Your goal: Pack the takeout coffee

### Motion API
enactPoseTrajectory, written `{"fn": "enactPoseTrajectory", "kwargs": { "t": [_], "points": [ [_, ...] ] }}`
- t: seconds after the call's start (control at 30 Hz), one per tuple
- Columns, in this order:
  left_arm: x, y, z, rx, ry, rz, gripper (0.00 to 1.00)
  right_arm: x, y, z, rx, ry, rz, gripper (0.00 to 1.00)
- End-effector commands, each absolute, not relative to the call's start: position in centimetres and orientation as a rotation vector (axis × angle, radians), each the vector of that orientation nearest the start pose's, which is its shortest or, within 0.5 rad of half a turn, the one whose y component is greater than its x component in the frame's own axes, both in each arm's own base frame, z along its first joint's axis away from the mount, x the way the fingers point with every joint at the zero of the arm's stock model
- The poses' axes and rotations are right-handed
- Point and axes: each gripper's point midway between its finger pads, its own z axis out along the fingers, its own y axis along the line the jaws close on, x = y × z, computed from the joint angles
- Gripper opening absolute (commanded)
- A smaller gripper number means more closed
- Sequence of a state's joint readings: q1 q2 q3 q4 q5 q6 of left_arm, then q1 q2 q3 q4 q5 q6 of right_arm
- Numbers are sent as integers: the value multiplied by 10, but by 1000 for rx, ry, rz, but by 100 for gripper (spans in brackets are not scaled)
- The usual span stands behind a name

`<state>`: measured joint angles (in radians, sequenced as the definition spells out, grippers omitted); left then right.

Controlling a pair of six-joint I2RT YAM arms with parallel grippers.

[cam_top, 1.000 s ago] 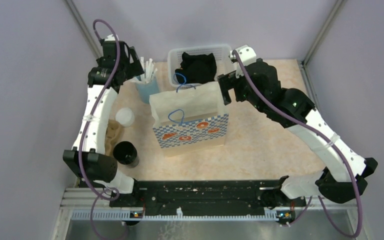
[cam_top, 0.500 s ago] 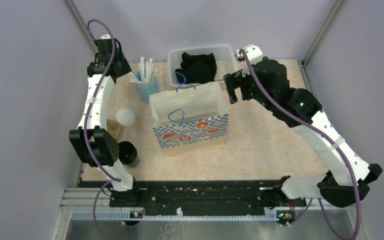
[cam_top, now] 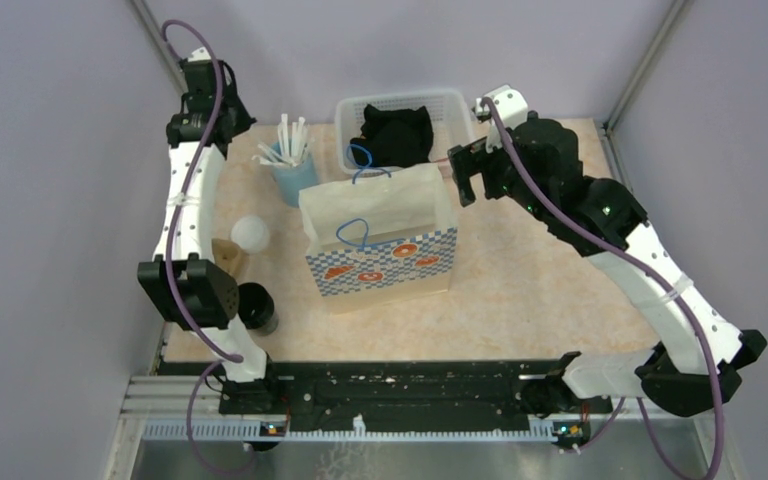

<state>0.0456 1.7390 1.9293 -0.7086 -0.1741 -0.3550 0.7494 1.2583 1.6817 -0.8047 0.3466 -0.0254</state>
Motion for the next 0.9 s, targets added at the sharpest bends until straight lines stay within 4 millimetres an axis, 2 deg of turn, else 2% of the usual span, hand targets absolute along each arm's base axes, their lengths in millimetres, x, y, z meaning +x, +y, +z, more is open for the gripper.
{"fn": "enactPoseTrajectory", "kwargs": {
  "t": [0.0,0.1,0.23,0.3,0.4,0.5,0.6,0.77,0.87],
  "points": [
    [489,45,364,-494,1913,15,2,289,184,417,-464,1791,186,99],
    [485,45,387,-488,1869,7,0,289,184,419,-459,1785,195,99],
    [470,39,437,-488,1769,-53,0,288,186,420,-454,1779,212,99],
    [457,33,471,-479,1697,-109,0,288,188,420,-459,1777,222,99],
    [431,25,504,-480,1625,-177,0,287,193,421,-429,1782,265,99],
    [395,10,532,-477,1562,-293,0,286,195,423,-415,1778,291,99],
    [358,-18,548,-427,1531,-464,0,286,197,425,-385,1775,318,99],
    [304,-66,561,-307,1506,-764,0,285,203,428,-357,1758,371,99],
    [287,-96,557,-243,1504,-981,0,285,200,430,-334,1756,370,99]
  ]
}}
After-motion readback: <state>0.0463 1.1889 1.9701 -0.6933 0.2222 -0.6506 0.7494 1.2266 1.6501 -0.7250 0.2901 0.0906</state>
